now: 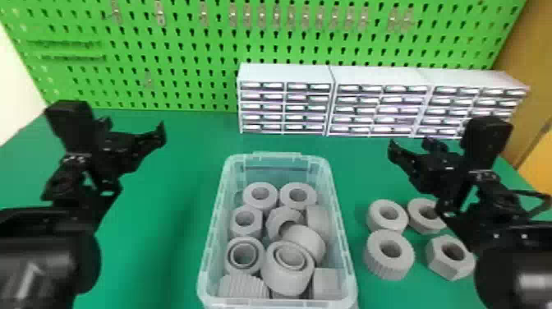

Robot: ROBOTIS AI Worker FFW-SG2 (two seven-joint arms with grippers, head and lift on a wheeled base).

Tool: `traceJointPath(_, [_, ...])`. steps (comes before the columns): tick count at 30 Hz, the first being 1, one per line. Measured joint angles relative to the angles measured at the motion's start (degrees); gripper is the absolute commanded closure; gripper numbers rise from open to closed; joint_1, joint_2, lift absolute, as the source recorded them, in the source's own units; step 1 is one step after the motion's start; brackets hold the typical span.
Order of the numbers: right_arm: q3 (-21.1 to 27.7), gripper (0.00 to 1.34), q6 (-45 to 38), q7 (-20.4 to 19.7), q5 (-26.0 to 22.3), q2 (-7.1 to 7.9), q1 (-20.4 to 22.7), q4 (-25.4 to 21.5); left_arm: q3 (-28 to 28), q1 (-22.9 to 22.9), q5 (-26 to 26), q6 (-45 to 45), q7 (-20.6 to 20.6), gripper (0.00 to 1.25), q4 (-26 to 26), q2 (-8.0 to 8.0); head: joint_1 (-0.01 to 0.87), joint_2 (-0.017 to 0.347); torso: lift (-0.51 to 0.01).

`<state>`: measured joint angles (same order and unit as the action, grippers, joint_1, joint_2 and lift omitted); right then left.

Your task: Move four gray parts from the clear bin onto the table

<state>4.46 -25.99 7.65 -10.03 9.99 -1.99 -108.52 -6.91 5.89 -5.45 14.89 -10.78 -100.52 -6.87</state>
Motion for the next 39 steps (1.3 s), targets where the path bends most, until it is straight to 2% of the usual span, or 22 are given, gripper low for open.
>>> traceJointPath(7, [-0.28, 0.51, -0.66, 0.00, 0.34, -0.45, -0.51, 0.02, -2.06, -1.30, -0.11, 0.80, 0.07, 0.10, -1.45, -0.24, 0.686, 0.026, -0.050])
traceJointPath(17, [-0.48, 0.51, -3.25, 0.00, 0.95, 0.69, -0.54, -0.76, -1.21, -1.80, 0.14, 1.19, 0.06, 0.10, -1.67, -0.24, 0.686, 0.026, -0.050])
traceJointPath(39, [-0.68, 0.51, -4.32, 0.00, 2.64, 0.13, 0.55, -1.61, 0.01, -1.50, -0.09, 1.20, 0.06, 0.10, -1.61, -0.25, 0.686, 0.026, -0.050])
